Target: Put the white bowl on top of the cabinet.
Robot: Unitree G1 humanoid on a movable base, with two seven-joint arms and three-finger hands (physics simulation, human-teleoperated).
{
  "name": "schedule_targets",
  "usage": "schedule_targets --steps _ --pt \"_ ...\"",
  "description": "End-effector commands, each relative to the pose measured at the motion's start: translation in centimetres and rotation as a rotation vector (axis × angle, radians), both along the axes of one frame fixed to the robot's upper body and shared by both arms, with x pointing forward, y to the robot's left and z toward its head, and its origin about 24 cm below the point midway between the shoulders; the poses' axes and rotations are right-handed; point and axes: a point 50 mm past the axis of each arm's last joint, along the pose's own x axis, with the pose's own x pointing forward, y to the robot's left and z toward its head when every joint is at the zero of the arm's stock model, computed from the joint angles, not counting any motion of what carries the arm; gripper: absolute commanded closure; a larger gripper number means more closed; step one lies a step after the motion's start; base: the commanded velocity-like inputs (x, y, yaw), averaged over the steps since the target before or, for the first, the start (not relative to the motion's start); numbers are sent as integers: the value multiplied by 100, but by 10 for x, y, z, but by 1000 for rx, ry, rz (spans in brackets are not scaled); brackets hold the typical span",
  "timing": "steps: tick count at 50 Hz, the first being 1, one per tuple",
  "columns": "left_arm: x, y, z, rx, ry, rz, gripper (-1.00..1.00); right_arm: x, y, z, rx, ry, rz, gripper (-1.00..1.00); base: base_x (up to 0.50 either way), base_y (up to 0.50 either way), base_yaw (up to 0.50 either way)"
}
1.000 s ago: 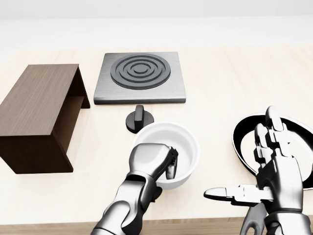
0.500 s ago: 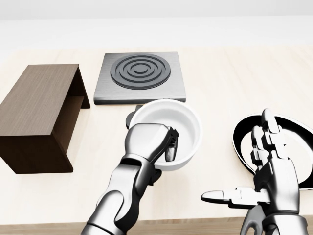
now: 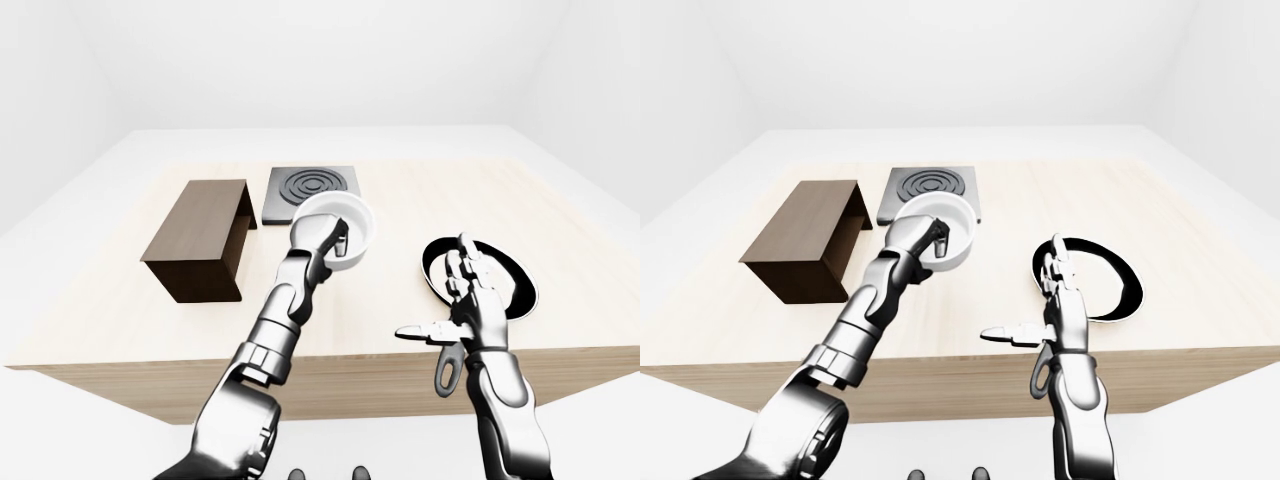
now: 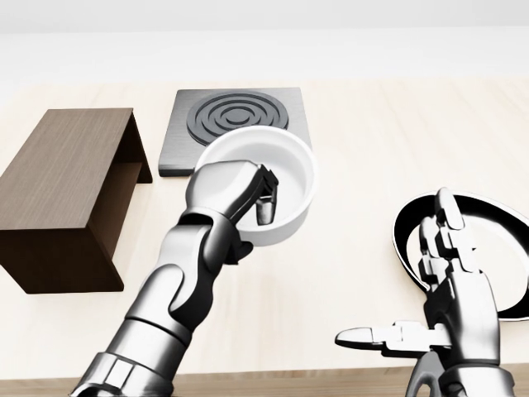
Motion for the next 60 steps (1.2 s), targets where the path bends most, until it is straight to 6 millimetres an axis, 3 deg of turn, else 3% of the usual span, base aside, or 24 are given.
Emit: schedule_targets --steps 1,5,14,25,28,44,47,60 --pt "23 17 30 -30 -93 70 100 0 1 -1 -3 6 5 -100 0 0 0" --pt "23 18 33 -28 -99 65 100 0 1 -1 -3 7 5 -100 0 0 0" --pt "24 34 63 63 -145 66 100 -1 3 -3 -6 15 11 -100 0 0 0" --pt "24 48 73 106 -153 95 100 0 4 -4 -8 21 14 -100 0 0 0" --pt "24 62 84 155 -158 124 100 0 5 -6 -9 27 17 -100 0 0 0" --pt "18 87 96 232 -162 191 100 0 8 -10 -12 44 25 -100 0 0 0" --pt "15 99 104 251 -167 223 100 1 8 -11 -13 48 24 -100 0 0 0" --pt "11 114 109 257 -169 260 100 1 8 -11 -15 51 25 -100 0 0 0"
